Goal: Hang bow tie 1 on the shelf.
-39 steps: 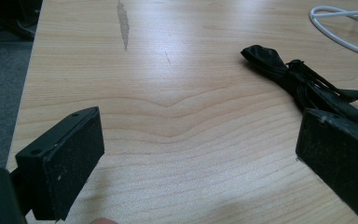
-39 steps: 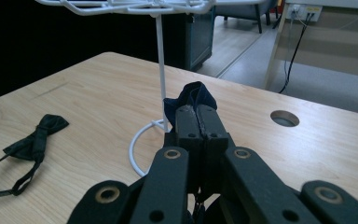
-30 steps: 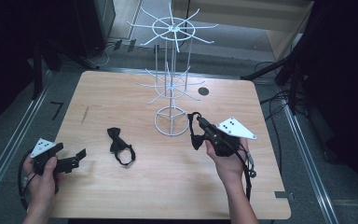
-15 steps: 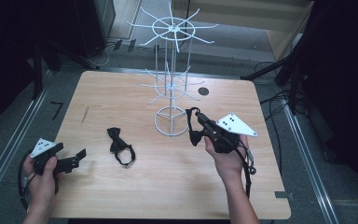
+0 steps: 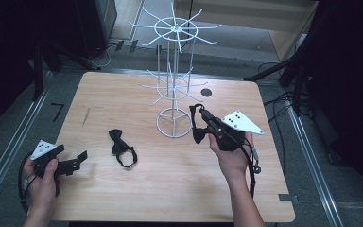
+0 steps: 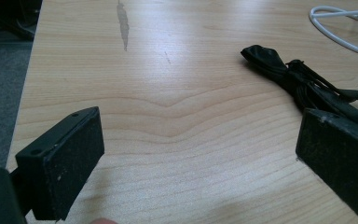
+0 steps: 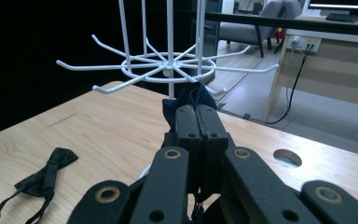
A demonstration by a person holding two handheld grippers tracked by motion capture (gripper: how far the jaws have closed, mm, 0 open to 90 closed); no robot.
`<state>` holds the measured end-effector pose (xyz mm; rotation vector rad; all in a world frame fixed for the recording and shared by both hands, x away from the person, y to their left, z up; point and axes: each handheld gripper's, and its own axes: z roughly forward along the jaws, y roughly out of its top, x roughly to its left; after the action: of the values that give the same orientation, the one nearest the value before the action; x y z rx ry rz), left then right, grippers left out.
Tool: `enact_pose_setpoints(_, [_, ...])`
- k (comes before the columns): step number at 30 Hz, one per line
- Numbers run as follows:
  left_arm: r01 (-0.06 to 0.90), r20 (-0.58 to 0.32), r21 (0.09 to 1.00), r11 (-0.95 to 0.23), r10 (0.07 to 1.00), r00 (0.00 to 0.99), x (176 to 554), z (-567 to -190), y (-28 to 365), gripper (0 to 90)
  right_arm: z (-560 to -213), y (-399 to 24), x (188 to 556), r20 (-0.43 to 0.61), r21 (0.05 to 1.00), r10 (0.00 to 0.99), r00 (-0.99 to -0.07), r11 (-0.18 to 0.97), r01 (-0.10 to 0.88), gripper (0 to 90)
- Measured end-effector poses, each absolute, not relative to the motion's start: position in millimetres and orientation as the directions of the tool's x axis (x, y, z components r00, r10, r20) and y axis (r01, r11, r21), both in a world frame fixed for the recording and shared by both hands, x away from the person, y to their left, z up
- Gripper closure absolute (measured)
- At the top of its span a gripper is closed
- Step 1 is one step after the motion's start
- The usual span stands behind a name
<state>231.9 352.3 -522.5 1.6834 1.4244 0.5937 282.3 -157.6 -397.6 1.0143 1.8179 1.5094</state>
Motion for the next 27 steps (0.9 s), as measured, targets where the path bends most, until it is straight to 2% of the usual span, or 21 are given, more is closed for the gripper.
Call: enact_pose_setpoints(27, [0.565, -0.158, 0.825, -0.010, 0.956, 0.248, 232.1, -522.6, 352.6, 1.3, -385.5, -159.3, 295.7, 0.039, 0.980, 0.838, -0.544, 0.074, 0.185, 90.0])
